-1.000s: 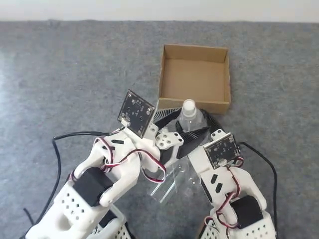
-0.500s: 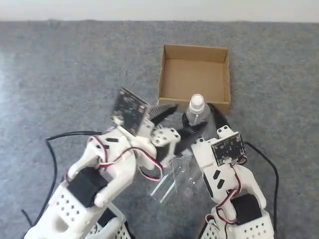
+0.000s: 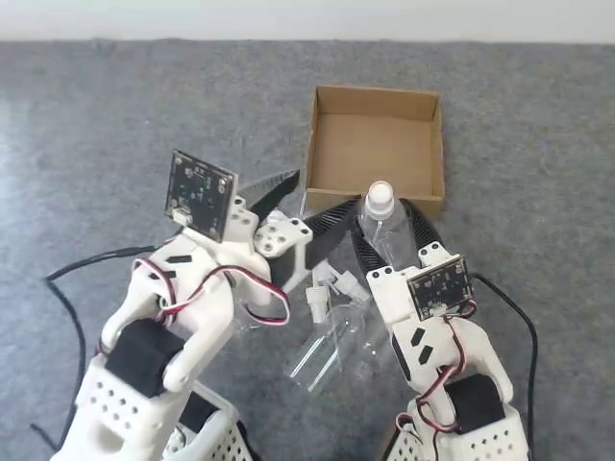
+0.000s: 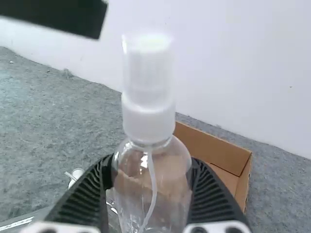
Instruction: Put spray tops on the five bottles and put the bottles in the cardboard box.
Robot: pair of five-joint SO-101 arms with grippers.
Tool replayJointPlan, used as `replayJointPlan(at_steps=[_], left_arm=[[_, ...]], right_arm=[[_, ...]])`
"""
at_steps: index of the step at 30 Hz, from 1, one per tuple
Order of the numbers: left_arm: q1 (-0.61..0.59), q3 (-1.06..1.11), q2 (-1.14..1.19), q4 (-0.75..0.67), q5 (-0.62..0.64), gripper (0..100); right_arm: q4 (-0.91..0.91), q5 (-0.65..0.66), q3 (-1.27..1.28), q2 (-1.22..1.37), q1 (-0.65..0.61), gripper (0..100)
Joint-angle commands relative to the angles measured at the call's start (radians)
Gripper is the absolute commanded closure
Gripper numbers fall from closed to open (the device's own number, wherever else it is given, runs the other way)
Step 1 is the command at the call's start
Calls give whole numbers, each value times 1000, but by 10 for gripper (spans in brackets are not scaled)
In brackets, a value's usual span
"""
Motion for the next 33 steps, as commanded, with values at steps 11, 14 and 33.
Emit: replayJointPlan(at_steps=[11, 14, 33], left_arm=[[-201, 153, -17, 44, 17, 742], [-222, 246, -17, -29, 71, 742], [-215, 367, -15, -150, 78, 740]], right_arm=[[-25, -48, -20, -7, 35, 986], [-22, -48, -37, -7, 68, 987], [-25, -57, -173, -7, 96, 989]])
